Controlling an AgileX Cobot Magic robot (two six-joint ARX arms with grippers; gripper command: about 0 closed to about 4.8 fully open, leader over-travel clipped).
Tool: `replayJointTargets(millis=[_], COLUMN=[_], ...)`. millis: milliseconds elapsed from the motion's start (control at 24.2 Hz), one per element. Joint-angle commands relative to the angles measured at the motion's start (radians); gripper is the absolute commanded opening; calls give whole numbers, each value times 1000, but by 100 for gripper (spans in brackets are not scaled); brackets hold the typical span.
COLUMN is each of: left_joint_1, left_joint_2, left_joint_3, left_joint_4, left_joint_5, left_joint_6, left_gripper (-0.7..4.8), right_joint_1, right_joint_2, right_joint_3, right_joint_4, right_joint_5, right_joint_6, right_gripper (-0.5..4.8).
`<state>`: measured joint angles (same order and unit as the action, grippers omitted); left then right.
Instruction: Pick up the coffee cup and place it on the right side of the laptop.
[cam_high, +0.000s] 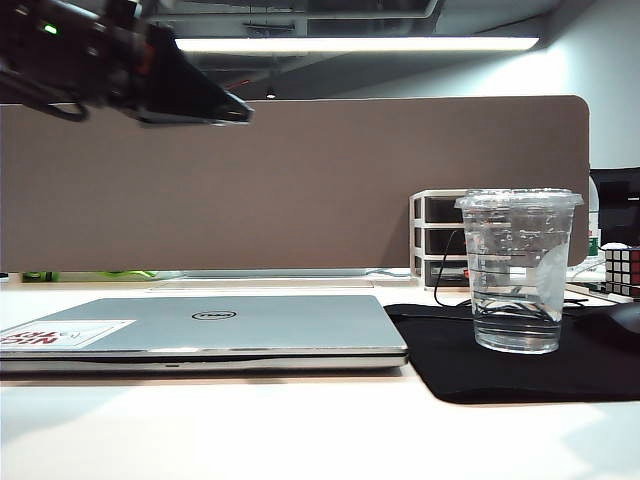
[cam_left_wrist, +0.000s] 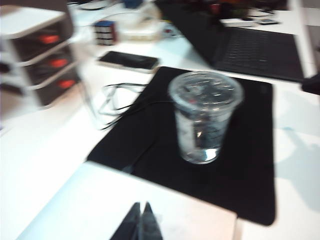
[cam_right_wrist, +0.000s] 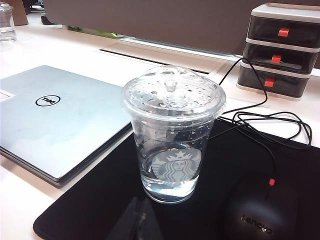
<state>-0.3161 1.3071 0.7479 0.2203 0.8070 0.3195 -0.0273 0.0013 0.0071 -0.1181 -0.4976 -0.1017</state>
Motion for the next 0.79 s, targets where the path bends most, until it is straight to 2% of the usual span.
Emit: replayJointTargets(millis=[41,207,538,786], left_joint_1=[-2,-2,-1,-2], left_joint_2=[-97,-248,-621,-877], left_joint_3=[-66,-173,-430,-562], left_joint_4=[6,8,15,-39], left_joint_5=[-122,-230,-391,-540], left_joint_6=[-21,-51,-220,-298], left_gripper=[-5,-5,-5,-5], right_joint_1=[1,1,1,1], right_joint_2=[-1,-1,-1,-1], right_joint_3=[-6,-6,-6,-6], right_joint_4=[18,18,19,22], right_joint_5=[-2,-2,-13,-21], right_joint_6=[4,5,6,16], right_gripper=[-1,-1,-1,-1])
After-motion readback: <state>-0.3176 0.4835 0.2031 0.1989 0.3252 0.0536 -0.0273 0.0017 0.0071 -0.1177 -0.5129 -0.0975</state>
